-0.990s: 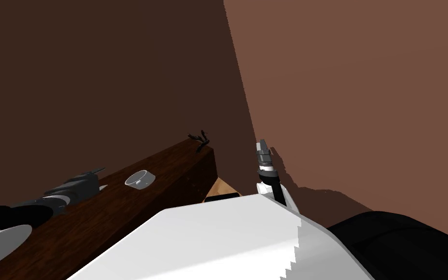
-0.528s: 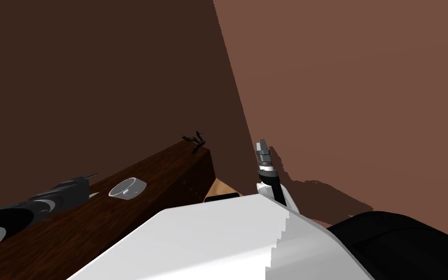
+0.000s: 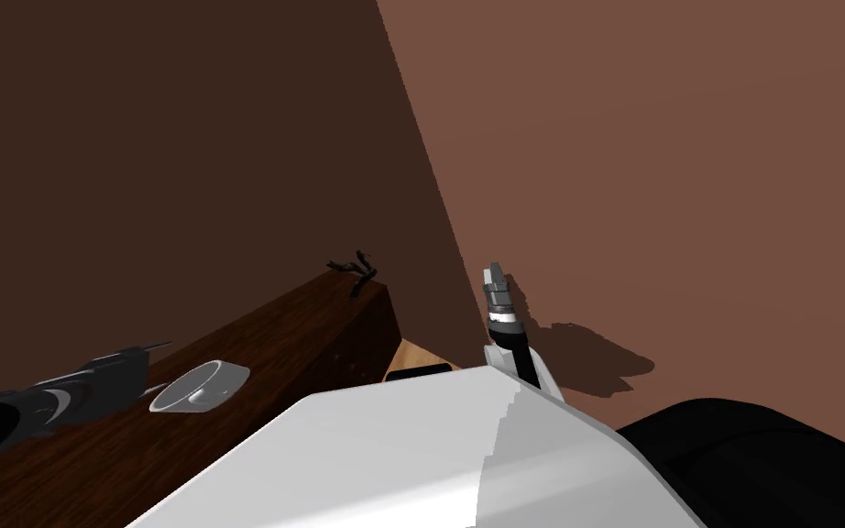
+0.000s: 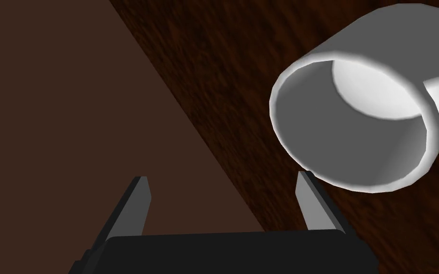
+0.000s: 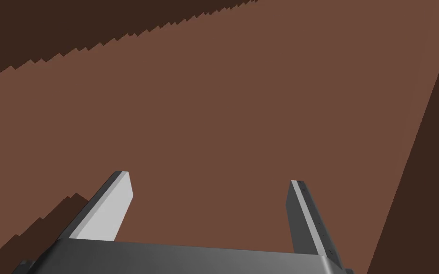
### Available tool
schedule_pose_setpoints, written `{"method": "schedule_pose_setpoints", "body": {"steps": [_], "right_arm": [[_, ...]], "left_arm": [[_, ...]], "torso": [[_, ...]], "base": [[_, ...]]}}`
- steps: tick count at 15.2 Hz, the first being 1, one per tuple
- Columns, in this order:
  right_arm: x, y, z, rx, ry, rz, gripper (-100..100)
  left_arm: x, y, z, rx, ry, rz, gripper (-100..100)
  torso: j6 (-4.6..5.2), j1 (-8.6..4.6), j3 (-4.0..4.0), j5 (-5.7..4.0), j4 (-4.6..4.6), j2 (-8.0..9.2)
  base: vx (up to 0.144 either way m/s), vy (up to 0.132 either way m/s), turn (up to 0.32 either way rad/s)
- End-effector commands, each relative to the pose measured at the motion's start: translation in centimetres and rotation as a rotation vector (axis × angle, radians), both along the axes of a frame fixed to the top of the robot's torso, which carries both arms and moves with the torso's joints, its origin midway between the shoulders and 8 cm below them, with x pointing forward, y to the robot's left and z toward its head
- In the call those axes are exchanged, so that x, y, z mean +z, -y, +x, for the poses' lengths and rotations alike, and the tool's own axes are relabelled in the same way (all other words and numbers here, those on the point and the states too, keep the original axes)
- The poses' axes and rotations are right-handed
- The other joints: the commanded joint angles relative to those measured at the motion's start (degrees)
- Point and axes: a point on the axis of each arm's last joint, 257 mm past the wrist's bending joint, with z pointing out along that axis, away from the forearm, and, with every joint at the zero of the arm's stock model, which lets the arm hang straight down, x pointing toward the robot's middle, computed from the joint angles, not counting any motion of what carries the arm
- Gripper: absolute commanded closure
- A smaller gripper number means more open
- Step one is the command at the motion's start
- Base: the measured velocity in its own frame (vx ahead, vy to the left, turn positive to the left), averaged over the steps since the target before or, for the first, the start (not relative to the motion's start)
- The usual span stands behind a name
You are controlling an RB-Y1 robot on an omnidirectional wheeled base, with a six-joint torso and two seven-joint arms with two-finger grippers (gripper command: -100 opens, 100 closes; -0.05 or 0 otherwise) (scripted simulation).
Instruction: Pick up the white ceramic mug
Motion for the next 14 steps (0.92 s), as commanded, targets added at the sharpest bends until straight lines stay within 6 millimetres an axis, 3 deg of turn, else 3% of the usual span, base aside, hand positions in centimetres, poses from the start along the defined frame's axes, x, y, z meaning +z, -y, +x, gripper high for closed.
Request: {"method": "schedule_pose_setpoints", "body": {"steps": [1,6,14], "right_arm": [[0.0,0.0,0.0,0.000,0.000,0.000,0],[0.0,0.0,0.0,0.000,0.000,0.000,0],[0.0,0.0,0.0,0.000,0.000,0.000,0]], "left_arm": [[-0.6,-0.5,-1.3,0.035,-0.048,-0.044,-100],[-1.9,-0.2,-3.3,0.074,-0.124,-0.115,-100],[-4.3,0.4,-8.4,0.175,-0.280,-0.266,-100]], "torso": [[0.00,0.00,0.00,0.00,0.00,0.00],[0.03,0.01,-0.02,0.00,-0.01,-0.03],[0.03,0.03,-0.01,0.00,-0.01,-0.02]], "base": [[0.018,0.009,-0.196],[0.020,0.013,-0.148],[0.022,0.018,-0.139]]}}
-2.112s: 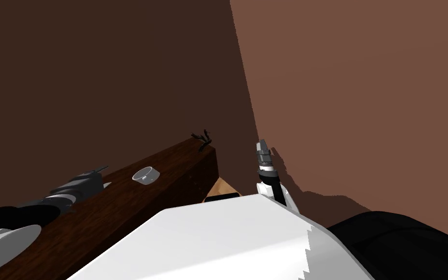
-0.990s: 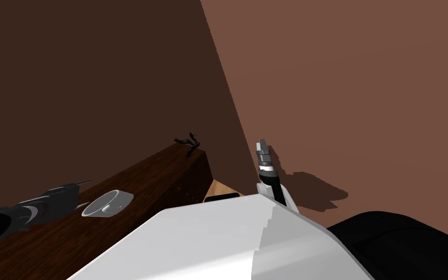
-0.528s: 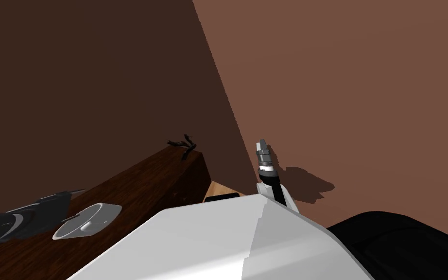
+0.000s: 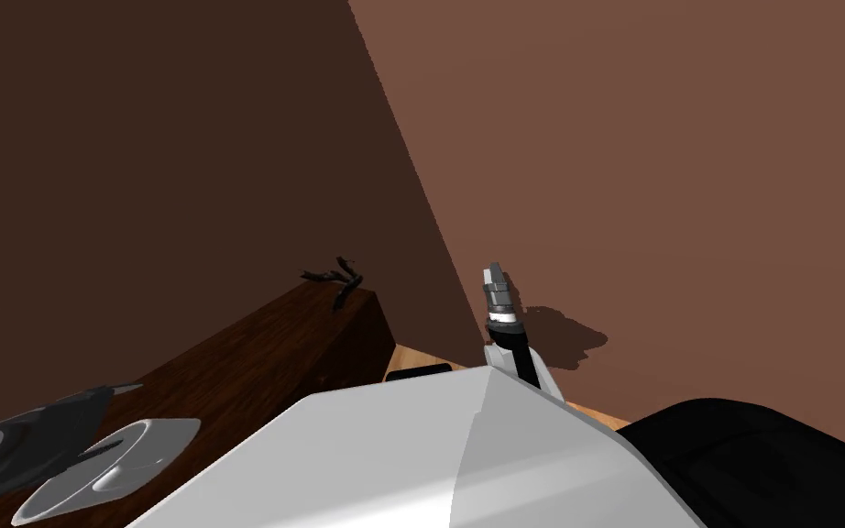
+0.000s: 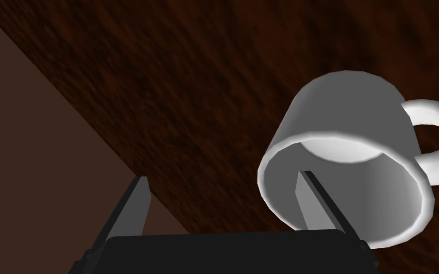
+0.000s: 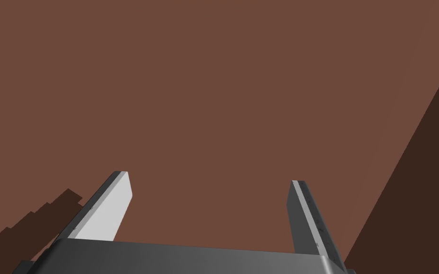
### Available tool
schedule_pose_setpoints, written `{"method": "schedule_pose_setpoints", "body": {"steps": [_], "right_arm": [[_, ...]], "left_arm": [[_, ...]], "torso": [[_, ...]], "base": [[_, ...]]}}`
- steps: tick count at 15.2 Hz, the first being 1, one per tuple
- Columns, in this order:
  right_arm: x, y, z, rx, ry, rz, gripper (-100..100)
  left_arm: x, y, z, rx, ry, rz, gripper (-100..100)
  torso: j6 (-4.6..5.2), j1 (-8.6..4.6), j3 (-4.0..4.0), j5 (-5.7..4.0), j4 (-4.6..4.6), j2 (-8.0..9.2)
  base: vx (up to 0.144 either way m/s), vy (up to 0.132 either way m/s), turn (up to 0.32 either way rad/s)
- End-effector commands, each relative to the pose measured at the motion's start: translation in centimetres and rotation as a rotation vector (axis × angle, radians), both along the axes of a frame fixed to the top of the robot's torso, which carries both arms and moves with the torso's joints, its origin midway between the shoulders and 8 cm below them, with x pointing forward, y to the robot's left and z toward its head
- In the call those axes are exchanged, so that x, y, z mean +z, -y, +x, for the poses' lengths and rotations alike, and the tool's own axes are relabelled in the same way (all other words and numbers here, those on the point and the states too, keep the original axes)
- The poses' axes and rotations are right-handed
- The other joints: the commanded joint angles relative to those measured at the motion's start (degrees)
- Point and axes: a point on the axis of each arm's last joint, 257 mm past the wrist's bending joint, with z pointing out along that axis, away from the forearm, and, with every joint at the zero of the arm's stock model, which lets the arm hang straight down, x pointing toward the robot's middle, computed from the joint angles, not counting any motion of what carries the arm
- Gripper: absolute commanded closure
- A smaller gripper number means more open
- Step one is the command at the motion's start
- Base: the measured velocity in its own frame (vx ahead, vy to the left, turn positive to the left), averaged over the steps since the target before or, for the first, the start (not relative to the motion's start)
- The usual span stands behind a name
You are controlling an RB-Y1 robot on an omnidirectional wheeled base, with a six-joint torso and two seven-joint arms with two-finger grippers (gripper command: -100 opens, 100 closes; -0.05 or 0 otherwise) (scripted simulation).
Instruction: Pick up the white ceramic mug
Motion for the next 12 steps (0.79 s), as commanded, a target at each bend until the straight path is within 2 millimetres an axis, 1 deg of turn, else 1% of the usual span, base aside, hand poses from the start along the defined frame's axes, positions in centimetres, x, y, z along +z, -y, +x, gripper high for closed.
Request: {"method": "schedule_pose_setpoints", "body": {"steps": [1,2,3,4,5,6,7,8,9,10,11,12], "right_arm": [[0.0,0.0,0.0,0.000,0.000,0.000,0],[0.0,0.0,0.0,0.000,0.000,0.000,0],[0.0,0.0,0.0,0.000,0.000,0.000,0],[0.0,0.0,0.0,0.000,0.000,0.000,0],[0.0,0.0,0.0,0.000,0.000,0.000,0],[0.0,0.0,0.0,0.000,0.000,0.000,0],[0.0,0.0,0.0,0.000,0.000,0.000,0],[0.0,0.0,0.0,0.000,0.000,0.000,0],[0.0,0.0,0.0,0.000,0.000,0.000,0],[0.0,0.0,0.0,0.000,0.000,0.000,0],[0.0,0.0,0.0,0.000,0.000,0.000,0],[0.0,0.0,0.0,0.000,0.000,0.000,0]], "left_arm": [[-0.4,0.4,-0.9,0.013,-0.027,-0.022,-100],[-0.9,0.7,-2.3,0.045,-0.066,-0.063,-100],[-1.0,0.8,-2.6,0.046,-0.076,-0.069,-100],[-1.4,1.0,-3.8,0.077,-0.106,-0.104,-100],[-1.6,1.2,-4.2,0.079,-0.123,-0.113,-100],[-1.6,1.2,-4.2,0.079,-0.123,-0.113,-100],[-2.0,1.6,-5.8,0.110,-0.162,-0.153,-100],[-2.1,1.7,-5.8,0.110,-0.166,-0.155,-100],[-2.4,2.1,-7.2,0.139,-0.202,-0.190,-100],[-2.5,2.2,-7.4,0.140,-0.207,-0.193,-100],[-2.8,2.6,-8.7,0.167,-0.241,-0.225,-100],[-2.8,2.6,-8.7,0.167,-0.243,-0.227,-100]], "torso": [[0.00,0.00,0.00,0.00,0.00,0.00],[-0.03,-0.01,0.01,0.00,0.01,0.02],[-0.01,0.00,0.01,0.00,0.00,0.01],[-0.01,0.02,0.00,0.01,0.00,0.00],[0.00,0.05,-0.01,0.01,0.00,-0.02],[-0.01,0.08,-0.01,0.02,0.00,-0.02],[-0.03,0.06,0.00,0.02,0.00,-0.01],[-0.02,0.05,0.00,0.02,0.00,0.00],[-0.01,0.04,0.00,0.01,0.00,0.00],[-0.01,0.06,-0.01,0.02,0.00,-0.01],[-0.02,0.08,-0.01,0.02,0.00,-0.01],[-0.01,0.10,-0.01,0.03,0.00,-0.02]], "base": [[0.019,0.021,-0.055],[0.022,0.023,-0.112],[0.026,0.030,-0.129],[0.033,0.040,-0.170],[0.032,0.046,-0.135],[0.021,0.034,-0.040],[0.022,0.027,-0.090],[0.023,0.029,-0.107],[0.028,0.038,-0.133],[0.026,0.041,-0.107],[0.026,0.048,-0.102],[0.024,0.044,-0.085]]}}
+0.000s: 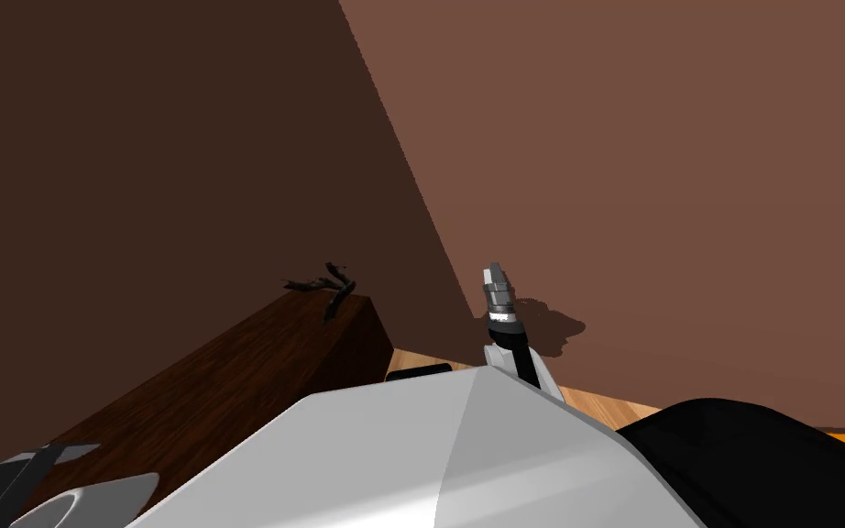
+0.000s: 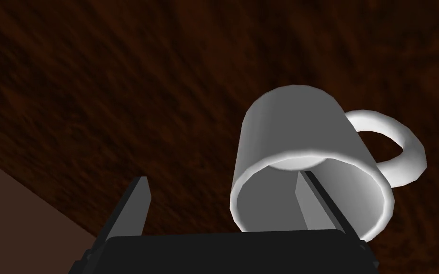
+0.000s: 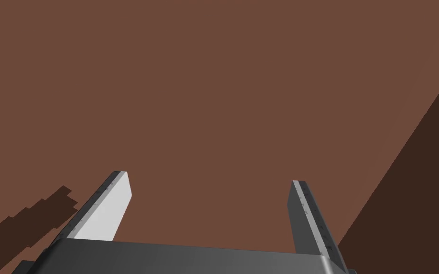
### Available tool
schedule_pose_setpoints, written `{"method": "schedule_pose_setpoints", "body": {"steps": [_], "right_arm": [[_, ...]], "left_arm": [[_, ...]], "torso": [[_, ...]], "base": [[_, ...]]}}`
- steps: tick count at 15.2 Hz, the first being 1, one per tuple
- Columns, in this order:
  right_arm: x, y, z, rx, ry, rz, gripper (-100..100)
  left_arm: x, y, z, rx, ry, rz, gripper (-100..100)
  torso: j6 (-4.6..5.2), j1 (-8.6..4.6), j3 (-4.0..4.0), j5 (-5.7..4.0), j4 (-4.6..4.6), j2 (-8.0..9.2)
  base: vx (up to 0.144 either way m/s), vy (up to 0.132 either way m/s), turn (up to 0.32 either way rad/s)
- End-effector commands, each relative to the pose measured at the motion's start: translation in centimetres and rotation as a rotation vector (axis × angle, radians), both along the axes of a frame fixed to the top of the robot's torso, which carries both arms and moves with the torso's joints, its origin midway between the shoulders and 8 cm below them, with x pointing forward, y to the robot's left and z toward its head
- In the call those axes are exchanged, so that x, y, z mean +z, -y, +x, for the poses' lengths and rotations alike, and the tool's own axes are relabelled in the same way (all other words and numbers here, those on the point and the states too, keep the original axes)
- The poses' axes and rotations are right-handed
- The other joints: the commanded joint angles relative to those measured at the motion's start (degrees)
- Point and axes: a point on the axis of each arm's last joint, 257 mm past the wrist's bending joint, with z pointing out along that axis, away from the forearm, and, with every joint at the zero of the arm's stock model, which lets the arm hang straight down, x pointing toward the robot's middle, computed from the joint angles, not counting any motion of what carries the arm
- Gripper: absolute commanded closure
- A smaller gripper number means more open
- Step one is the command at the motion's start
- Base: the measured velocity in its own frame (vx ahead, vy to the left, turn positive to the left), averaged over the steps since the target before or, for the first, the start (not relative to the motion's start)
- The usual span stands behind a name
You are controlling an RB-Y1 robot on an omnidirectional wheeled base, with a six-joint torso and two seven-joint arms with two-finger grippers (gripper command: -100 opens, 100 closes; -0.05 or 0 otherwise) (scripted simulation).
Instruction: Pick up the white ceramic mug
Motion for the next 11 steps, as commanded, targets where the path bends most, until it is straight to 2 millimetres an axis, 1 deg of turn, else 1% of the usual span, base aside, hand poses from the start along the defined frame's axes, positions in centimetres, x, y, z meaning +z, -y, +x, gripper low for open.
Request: {"method": "schedule_pose_setpoints", "body": {"steps": [1,2,4,5,7,8,9,11], "right_arm": [[0.0,0.0,0.0,0.000,0.000,0.000,0],[0.0,0.0,0.0,0.000,0.000,0.000,0],[0.0,0.0,0.0,0.000,0.000,0.000,0],[0.0,0.0,0.0,0.000,0.000,0.000,0],[0.0,0.0,0.0,0.000,0.000,0.000,0],[0.0,0.0,0.0,0.000,0.000,0.000,0],[0.0,0.0,0.0,0.000,0.000,0.000,0],[0.0,0.0,0.0,0.000,0.000,0.000,0]], "left_arm": [[-0.3,0.8,-1.8,0.037,-0.050,-0.046,-100],[-0.3,0.8,-1.8,0.037,-0.050,-0.046,-100],[-0.6,1.5,-3.7,0.076,-0.102,-0.091,-100],[-0.6,1.5,-3.7,0.076,-0.102,-0.091,-100],[-0.8,1.9,-4.9,0.099,-0.133,-0.116,-100],[-0.8,1.7,-4.2,0.086,-0.115,-0.101,-100],[-1.9,1.6,-5.0,0.103,-0.116,-0.104,-100],[-3.0,1.5,-5.7,0.115,-0.114,-0.103,-100]], "torso": [[0.00,0.00,0.00,0.00,0.00,0.00],[0.01,0.00,0.00,0.00,0.00,0.00],[0.01,0.00,0.01,0.00,0.00,0.01],[0.00,0.03,0.01,0.01,0.00,0.02],[-0.01,0.02,0.02,0.01,0.01,0.04],[0.00,0.02,0.03,0.00,0.01,0.04],[-0.01,-0.03,0.03,0.00,0.01,0.05],[0.01,-0.16,0.08,-0.01,0.03,0.15]], "base": [[0.025,0.045,-0.080],[0.021,0.043,-0.073],[0.020,0.048,-0.088],[0.018,0.051,-0.065],[0.012,0.047,-0.044],[0.008,0.029,-0.022],[-0.008,0.005,-0.098],[-0.026,-0.012,-0.132]]}}
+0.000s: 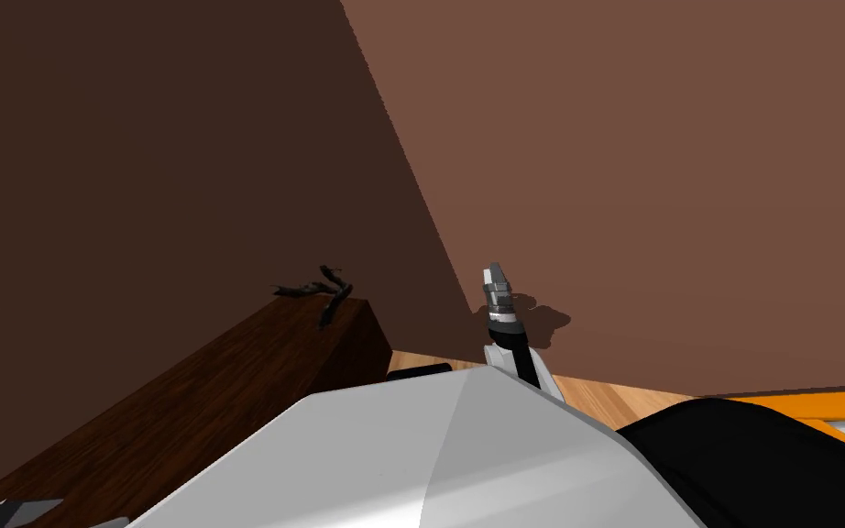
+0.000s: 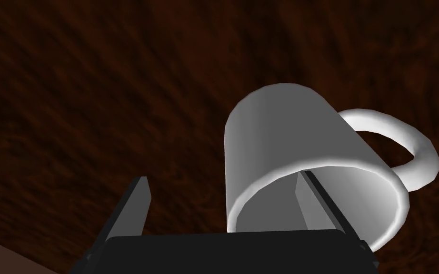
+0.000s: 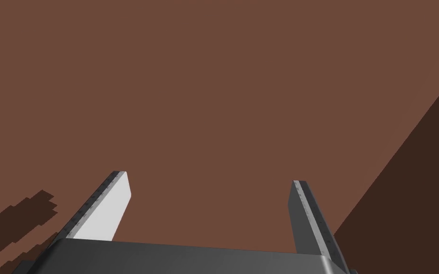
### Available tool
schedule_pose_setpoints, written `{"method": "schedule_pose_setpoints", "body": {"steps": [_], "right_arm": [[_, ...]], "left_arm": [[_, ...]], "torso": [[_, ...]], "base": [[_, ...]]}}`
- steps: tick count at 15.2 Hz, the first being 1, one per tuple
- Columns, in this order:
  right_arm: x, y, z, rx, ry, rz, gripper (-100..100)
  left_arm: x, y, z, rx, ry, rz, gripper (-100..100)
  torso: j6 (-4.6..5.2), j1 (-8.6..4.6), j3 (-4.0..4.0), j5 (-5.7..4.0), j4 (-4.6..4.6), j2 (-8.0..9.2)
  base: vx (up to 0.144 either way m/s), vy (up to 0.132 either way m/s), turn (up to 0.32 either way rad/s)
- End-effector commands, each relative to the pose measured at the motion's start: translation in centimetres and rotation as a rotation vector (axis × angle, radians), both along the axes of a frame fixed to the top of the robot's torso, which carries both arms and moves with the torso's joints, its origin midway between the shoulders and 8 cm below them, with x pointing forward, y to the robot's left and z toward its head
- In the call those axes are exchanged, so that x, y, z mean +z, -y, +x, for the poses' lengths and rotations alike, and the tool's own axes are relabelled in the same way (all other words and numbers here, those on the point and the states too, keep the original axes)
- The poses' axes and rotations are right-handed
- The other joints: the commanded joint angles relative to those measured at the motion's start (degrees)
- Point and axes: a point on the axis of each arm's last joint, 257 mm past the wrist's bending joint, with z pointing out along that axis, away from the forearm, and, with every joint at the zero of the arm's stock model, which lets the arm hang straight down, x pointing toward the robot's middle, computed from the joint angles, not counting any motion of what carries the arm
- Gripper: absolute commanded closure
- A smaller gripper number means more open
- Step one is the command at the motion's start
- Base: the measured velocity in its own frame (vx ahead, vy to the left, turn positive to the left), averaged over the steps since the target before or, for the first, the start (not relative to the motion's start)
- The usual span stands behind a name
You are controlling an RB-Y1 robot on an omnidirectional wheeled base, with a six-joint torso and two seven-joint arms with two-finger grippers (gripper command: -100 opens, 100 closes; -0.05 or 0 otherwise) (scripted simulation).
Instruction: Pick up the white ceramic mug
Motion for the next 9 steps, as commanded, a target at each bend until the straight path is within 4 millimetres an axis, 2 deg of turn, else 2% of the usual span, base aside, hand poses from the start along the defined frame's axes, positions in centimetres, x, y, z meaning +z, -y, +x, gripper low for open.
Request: {"method": "schedule_pose_setpoints", "body": {"steps": [1,2,6,8,9], "right_arm": [[0.0,0.0,0.0,0.000,0.000,0.000,0],[0.0,0.0,0.0,0.000,0.000,0.000,0],[0.0,0.0,0.0,0.000,0.000,0.000,0],[0.0,0.0,0.0,0.000,0.000,0.000,0],[0.0,0.0,0.0,0.000,0.000,0.000,0]], "left_arm": [[0.0,0.0,0.0,0.000,0.000,0.000,-100],[-0.2,0.0,-0.1,0.001,0.001,0.001,100],[-0.1,0.0,-0.1,-0.001,0.001,0.001,100],[1.4,0.3,1.1,-0.019,-0.002,-0.002,100],[0.8,0.2,0.6,-0.015,0.000,0.001,100]], "torso": [[0.00,0.00,0.00,0.00,0.00,0.00],[-0.01,-0.01,0.00,-0.02,0.00,0.00],[-0.02,0.03,-0.05,0.00,-0.02,-0.09],[-0.11,0.02,-0.06,-0.06,-0.02,-0.12],[-0.12,0.01,-0.08,-0.07,-0.03,-0.15]], "base": [[-0.018,-0.009,-0.039],[-0.006,-0.002,0.001],[0.000,0.000,0.000],[0.020,0.007,0.158],[0.018,0.007,0.065]]}}
